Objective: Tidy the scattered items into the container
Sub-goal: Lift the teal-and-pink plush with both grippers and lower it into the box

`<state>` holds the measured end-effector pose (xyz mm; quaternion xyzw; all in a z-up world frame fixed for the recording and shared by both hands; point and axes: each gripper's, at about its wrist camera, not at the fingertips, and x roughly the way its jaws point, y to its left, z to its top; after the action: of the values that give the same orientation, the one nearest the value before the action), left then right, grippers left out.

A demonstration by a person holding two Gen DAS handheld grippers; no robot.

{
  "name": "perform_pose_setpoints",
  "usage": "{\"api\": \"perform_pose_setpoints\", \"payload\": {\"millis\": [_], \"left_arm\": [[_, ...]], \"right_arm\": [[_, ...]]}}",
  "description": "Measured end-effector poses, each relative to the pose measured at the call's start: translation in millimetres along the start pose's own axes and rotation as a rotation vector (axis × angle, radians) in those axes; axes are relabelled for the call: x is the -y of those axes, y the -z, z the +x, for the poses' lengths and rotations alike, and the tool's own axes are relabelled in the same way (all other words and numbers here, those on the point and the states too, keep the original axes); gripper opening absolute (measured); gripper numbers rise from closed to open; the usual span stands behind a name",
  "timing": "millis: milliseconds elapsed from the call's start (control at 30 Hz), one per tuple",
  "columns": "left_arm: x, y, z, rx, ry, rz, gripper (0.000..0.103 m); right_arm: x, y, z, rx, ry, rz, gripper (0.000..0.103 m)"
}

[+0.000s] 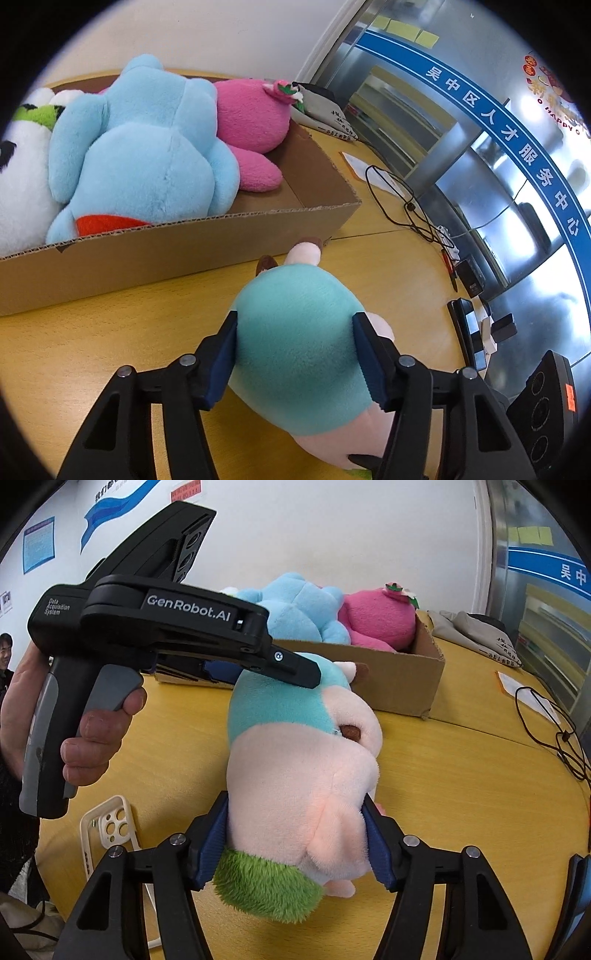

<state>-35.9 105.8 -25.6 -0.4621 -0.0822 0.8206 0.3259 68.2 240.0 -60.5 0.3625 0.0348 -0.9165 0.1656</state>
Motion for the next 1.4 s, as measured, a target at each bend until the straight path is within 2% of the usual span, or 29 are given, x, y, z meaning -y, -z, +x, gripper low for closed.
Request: {"api": "perform_pose_setpoints", "payload": {"millis": [100, 200, 300, 500, 633, 767, 933, 1067, 1167, 1333, 1400], "left_arm": [[11, -9, -16, 0.044, 0.003, 0.029, 0.055], [30, -30, -39, 0.108, -0.024, 0.097, 0.055], [50, -57, -64, 0.200, -0.048, 0.185, 0.055], [80, -117, -92, 0.327, -0.127, 0.309, 0.055], [76, -147, -94, 0.372, -0.139, 0.304, 0.055], [58, -171, -76, 0.373, -0.159, 0.296, 0.055], [26, -196, -28, 0.317, -0.180, 0.252, 0.055], [9, -205, 23, 0.222, -0.190, 0.243, 0.055], [2, -200, 55, 0.155, -0.193, 0.241, 0.055], [9, -184, 71, 0.118, -0.216, 0.306, 0.056], [6, -179, 75, 0.087, -0.212, 0.293, 0.057]], "right_arm": [[6, -4, -8, 0.039, -0.028, 0.036, 0.066], [6, -18, -22, 0.098, -0.016, 0.022, 0.066], [10, -48, -33, 0.157, -0.001, -0.014, 0.066], [25, -107, -43, 0.301, 0.041, -0.060, 0.067], [37, -144, -39, 0.368, 0.033, -0.076, 0.067], [52, -168, -20, 0.403, 0.014, -0.086, 0.068], [71, -183, 37, 0.384, 0.038, -0.101, 0.069], [96, -180, 87, 0.306, 0.036, -0.044, 0.069], [111, -171, 109, 0.223, 0.043, -0.008, 0.069], [125, -153, 121, 0.107, 0.030, 0.017, 0.072], [127, -146, 122, 0.083, 0.027, 0.018, 0.072]]}}
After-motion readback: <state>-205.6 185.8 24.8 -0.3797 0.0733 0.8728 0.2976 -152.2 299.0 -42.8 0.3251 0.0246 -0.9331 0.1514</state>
